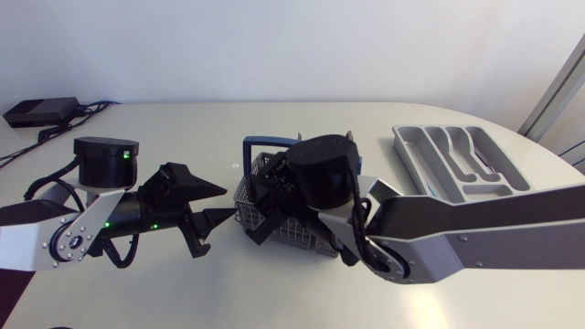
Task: Sort the cutlery from the basket into the organizer compartments.
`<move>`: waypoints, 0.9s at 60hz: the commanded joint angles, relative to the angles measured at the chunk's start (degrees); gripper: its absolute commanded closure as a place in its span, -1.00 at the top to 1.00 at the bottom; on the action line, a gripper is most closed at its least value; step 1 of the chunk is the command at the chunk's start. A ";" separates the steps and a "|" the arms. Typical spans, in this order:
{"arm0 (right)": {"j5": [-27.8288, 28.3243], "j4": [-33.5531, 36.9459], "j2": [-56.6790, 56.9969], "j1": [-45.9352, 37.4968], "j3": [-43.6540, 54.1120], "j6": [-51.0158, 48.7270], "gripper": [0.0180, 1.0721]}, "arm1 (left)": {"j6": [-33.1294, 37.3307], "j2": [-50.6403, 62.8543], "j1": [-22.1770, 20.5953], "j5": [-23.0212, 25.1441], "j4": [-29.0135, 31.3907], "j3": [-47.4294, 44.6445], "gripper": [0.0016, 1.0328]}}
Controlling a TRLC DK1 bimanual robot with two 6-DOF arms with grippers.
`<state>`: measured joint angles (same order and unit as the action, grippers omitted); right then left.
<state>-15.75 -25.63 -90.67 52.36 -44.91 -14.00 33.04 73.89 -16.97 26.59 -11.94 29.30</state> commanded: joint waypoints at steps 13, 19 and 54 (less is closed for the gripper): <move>-1.21 -3.64 -2.58 -0.50 -0.09 -2.00 -0.09 | 0.80 -0.50 0.54 0.66 -0.80 -1.09 0.11; -2.01 -4.08 -4.34 -0.68 -1.76 -1.91 -0.09 | 0.98 -0.50 0.98 1.10 -1.15 -1.35 0.11; -2.97 -5.05 -9.35 -1.47 -7.57 -1.65 -0.48 | 1.42 -0.41 1.94 2.50 -1.59 -1.79 0.11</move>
<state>-18.26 -29.82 -98.30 51.22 -50.89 -15.27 33.26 73.89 -15.42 28.32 -12.78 28.80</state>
